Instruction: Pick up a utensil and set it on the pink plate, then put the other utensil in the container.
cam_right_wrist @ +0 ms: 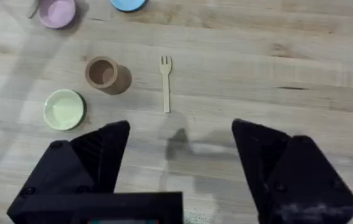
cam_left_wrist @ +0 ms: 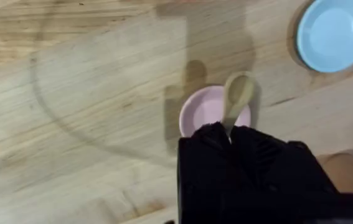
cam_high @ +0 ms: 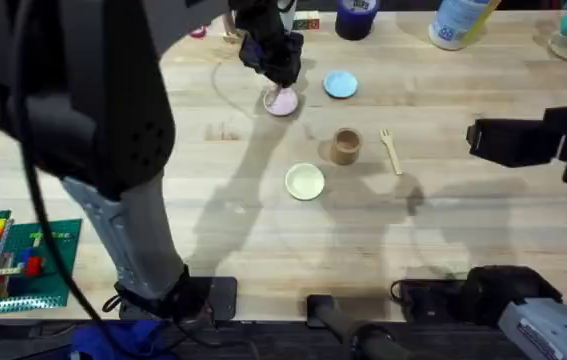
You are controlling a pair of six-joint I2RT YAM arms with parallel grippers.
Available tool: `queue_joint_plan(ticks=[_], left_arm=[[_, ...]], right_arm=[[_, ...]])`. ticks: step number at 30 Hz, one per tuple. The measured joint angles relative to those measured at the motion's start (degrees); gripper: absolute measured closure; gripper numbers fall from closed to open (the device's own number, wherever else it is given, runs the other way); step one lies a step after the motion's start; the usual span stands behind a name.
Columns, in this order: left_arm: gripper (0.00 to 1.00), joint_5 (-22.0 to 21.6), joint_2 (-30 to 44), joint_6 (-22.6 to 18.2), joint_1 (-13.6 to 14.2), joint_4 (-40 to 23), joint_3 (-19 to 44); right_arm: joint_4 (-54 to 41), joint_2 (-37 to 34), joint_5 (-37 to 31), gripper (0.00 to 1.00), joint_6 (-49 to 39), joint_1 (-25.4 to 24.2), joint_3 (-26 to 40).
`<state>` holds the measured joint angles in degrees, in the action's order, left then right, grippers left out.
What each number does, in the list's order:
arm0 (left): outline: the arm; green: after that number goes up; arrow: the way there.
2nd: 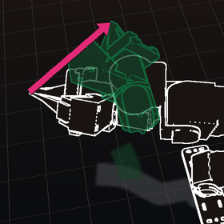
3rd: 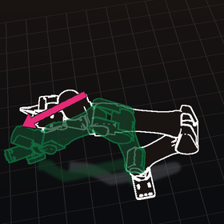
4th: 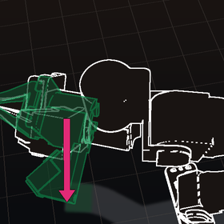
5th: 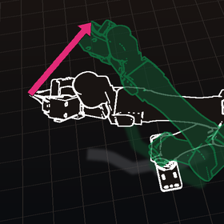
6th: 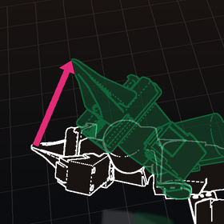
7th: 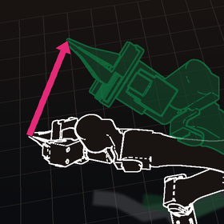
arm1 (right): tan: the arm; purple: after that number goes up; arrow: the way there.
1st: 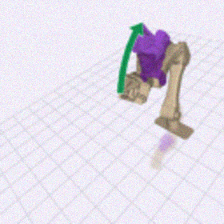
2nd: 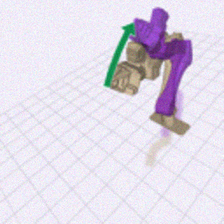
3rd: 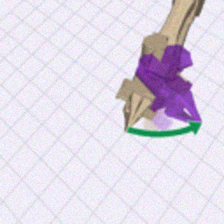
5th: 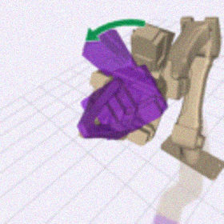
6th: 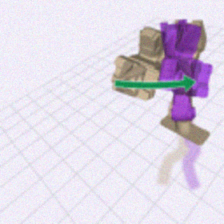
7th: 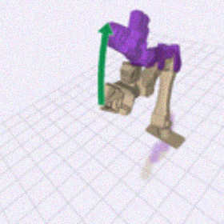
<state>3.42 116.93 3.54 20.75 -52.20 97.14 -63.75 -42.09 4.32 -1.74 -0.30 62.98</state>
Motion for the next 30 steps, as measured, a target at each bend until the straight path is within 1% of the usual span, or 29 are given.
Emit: queue_joint_plan(ticks=[7,12,14,22,25,27,29,30], left_arm=[[0.963,0.00,3.83,-0.10,0.00,1.33,0.00],[0.963,-0.22,4.14,-0.10,0.00,1.80,0.00],[0.946,-0.22,4.14,-0.10,0.00,1.83,0.00],[0.722,-0.22,4.12,-0.10,0.00,1.82,0.00],[0.581,-0.23,4.14,-0.11,0.00,1.83,0.00],[0.453,-0.22,4.12,-0.12,0.00,1.81,0.00],[0.293,-0.22,4.12,-0.12,0.00,1.64,0.04],[0.244,-0.20,4.12,-0.15,0.00,1.15,0.11]], right_arm=[[0.00,-0.02,0.00,0.003,0.00,0.00,0.00],[0.00,0.00,-0.01,0.003,0.00,0.00,0.00],[0.00,0.00,0.00,0.003,0.00,0.00,0.00],[0.00,0.00,-0.01,0.003,0.00,0.00,0.00],[0.00,-0.01,0.00,0.003,0.00,0.00,0.00],[0.00,0.00,-0.02,0.003,0.00,0.00,0.00],[0.00,-0.01,-0.01,0.003,0.00,0.00,0.00],[0.00,0.00,0.00,0.003,0.00,0.00,0.00]])
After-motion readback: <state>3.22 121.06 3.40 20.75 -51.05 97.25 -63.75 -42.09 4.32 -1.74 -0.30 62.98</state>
